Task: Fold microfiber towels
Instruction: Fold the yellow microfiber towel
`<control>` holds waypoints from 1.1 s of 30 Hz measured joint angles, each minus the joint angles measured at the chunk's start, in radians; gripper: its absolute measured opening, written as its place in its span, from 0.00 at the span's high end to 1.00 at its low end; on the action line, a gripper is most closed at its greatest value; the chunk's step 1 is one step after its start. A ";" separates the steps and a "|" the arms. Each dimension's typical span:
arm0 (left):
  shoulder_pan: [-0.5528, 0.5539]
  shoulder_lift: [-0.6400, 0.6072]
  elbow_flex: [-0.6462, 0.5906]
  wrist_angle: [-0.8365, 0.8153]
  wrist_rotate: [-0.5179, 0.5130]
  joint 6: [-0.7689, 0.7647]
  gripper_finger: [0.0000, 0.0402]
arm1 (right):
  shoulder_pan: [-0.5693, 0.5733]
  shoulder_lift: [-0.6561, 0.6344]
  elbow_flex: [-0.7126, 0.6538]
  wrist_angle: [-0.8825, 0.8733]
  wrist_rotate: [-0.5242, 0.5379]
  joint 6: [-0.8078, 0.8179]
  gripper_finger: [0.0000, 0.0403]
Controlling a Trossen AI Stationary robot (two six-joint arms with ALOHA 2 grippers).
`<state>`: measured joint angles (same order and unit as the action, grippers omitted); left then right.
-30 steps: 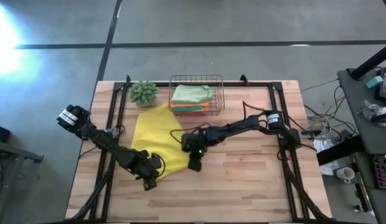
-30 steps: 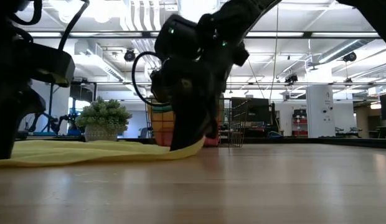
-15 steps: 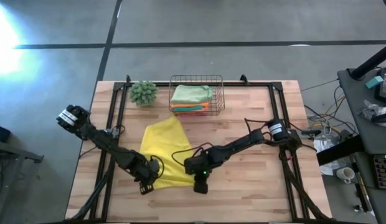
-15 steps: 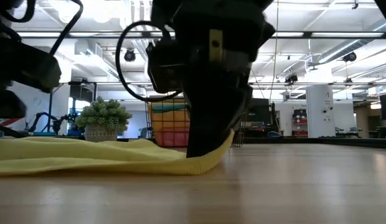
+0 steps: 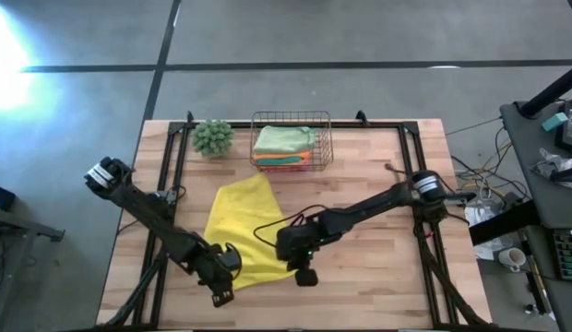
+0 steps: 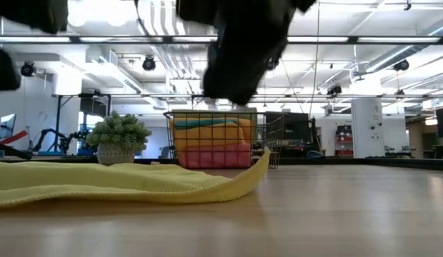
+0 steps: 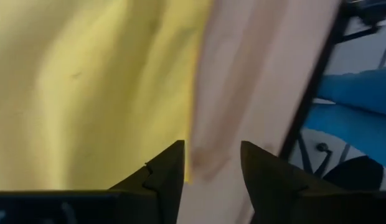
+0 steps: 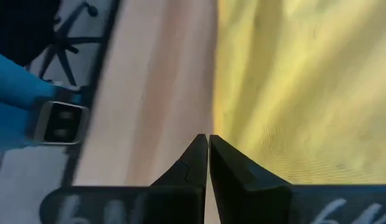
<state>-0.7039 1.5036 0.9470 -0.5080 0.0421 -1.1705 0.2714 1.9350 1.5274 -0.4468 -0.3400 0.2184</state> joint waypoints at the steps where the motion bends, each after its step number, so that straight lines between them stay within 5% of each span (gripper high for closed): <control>1: -0.005 0.012 0.021 -0.001 -0.002 0.001 0.66 | 0.000 -0.024 -0.001 -0.006 0.000 -0.020 0.98; 18: -0.034 0.311 0.328 0.008 0.016 -0.053 0.81 | 0.037 -0.260 -0.003 -0.421 0.004 -0.176 0.96; 26: -0.038 0.314 0.324 0.054 0.156 -0.160 0.78 | 0.075 -0.263 -0.004 -0.609 0.024 -0.150 0.73; 33: -0.039 0.313 0.312 0.054 0.286 -0.260 0.61 | 0.082 -0.265 -0.011 -0.762 0.028 -0.123 0.57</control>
<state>-0.7425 1.8164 1.2587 -0.4536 0.3284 -1.4308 0.3532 1.6703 1.5166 -1.2092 -0.3122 0.0954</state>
